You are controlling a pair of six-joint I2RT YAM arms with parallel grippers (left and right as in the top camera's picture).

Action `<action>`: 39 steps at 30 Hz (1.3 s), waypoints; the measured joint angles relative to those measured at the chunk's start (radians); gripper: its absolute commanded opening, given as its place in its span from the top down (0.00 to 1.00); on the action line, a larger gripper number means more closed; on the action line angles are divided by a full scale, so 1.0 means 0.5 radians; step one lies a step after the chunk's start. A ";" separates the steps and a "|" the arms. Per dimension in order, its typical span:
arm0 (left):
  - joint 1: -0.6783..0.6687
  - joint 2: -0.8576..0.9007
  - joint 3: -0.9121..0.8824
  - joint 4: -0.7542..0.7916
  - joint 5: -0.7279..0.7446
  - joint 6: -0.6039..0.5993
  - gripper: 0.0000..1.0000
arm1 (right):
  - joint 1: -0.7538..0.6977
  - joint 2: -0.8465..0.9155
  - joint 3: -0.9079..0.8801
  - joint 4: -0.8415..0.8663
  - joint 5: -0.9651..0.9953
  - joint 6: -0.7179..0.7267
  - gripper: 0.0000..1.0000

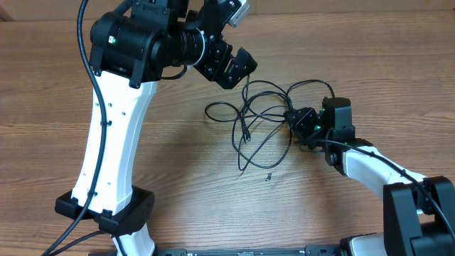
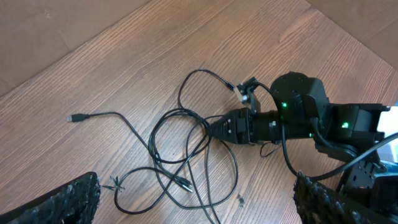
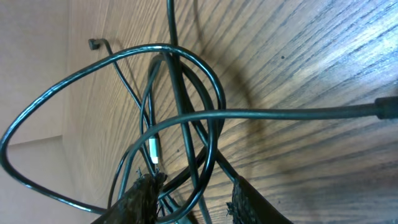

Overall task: Untangle cables
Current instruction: 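Lower the right gripper onto the cable pile and grasp a loop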

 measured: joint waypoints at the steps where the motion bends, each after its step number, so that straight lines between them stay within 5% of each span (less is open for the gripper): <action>1: 0.000 0.000 0.000 0.000 0.000 0.001 0.00 | 0.001 0.010 0.000 0.016 0.000 0.000 0.62; 9: 0.000 0.000 0.000 0.001 0.000 0.000 0.00 | 0.004 0.180 -0.001 0.196 0.002 0.011 0.75; 14: 0.000 0.000 0.000 0.000 0.000 0.000 0.00 | 0.056 0.309 -0.001 0.306 0.009 0.048 0.96; 25: 0.000 0.000 0.000 0.000 -0.001 0.000 0.00 | 0.065 0.346 0.000 0.314 -0.044 -0.014 0.96; 39: 0.000 0.000 0.000 0.000 -0.001 0.000 0.01 | 0.037 -0.706 0.280 -0.802 -0.275 -0.359 0.96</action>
